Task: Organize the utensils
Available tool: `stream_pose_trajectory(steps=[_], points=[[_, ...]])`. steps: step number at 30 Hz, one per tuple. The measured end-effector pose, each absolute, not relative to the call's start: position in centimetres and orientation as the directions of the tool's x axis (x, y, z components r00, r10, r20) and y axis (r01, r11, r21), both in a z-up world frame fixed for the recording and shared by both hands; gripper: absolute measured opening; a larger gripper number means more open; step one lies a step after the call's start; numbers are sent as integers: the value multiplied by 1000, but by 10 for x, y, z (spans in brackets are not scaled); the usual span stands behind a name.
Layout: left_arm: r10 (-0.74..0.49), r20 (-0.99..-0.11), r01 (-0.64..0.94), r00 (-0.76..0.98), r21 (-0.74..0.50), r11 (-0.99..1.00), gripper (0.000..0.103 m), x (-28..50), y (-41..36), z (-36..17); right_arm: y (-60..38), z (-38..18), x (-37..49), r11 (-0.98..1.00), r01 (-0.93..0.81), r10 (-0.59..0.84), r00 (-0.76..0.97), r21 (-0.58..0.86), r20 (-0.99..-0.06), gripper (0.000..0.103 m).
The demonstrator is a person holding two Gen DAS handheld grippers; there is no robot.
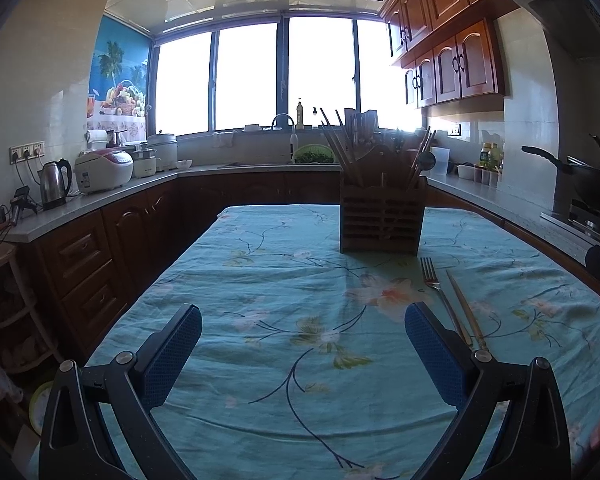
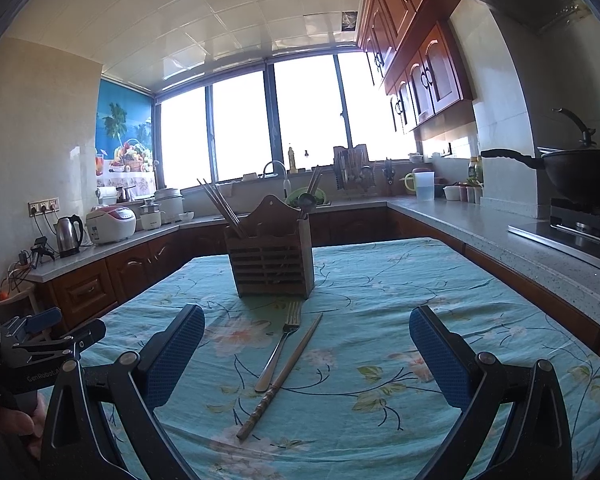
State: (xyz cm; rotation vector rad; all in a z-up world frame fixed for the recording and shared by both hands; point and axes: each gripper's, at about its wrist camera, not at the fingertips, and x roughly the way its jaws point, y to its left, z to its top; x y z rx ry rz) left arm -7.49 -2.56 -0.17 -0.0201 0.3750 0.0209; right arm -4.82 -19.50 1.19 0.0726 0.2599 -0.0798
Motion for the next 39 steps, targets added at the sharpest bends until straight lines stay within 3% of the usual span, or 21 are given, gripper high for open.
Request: stream_pose_trajectory(steps=[39], points=[[-6,-431,-9,903,-32,999,102,-57,-37,11,-207,8,-27,993,87,-56,946,83,-320,103]])
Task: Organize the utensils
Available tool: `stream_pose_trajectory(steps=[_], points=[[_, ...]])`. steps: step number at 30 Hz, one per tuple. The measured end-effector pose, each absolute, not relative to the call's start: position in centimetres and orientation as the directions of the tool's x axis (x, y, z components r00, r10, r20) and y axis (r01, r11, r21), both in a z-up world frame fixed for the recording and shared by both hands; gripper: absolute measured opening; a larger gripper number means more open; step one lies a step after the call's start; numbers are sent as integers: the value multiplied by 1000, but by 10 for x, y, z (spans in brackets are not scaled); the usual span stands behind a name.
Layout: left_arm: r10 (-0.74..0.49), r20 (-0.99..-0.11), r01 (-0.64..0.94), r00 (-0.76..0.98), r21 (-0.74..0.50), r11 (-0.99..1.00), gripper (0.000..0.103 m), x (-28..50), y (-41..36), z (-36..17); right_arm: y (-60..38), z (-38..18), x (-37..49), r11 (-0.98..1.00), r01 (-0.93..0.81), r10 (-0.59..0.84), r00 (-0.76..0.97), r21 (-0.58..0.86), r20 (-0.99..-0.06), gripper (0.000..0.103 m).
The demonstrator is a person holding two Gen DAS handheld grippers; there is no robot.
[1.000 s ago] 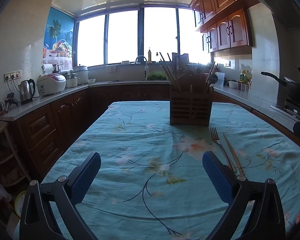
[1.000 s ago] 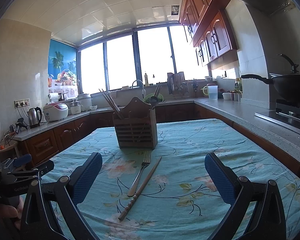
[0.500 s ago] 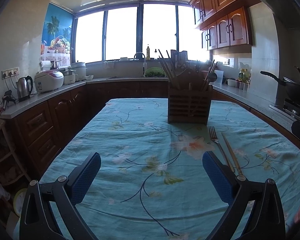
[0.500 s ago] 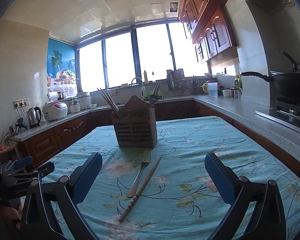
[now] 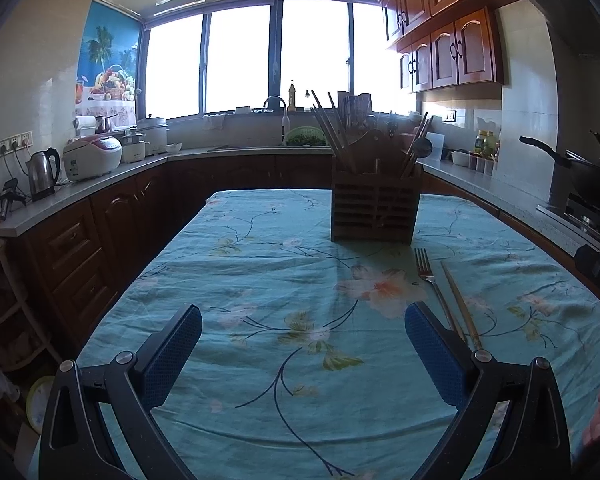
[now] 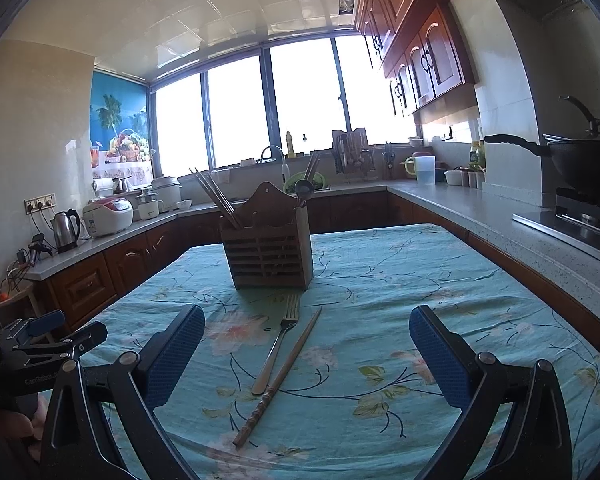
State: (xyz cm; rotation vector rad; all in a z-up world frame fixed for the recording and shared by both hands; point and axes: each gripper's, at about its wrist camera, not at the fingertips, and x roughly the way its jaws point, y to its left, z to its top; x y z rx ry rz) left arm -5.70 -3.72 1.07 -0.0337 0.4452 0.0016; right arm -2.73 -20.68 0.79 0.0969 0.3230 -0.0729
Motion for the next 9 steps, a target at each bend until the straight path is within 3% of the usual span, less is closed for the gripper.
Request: stream_pose_trajectory(steps=[9], points=[[-16,-438,2,899,-34,999,102,-54,-41,12,-208,8,-24,993,83,-50,941,85,-335,103]])
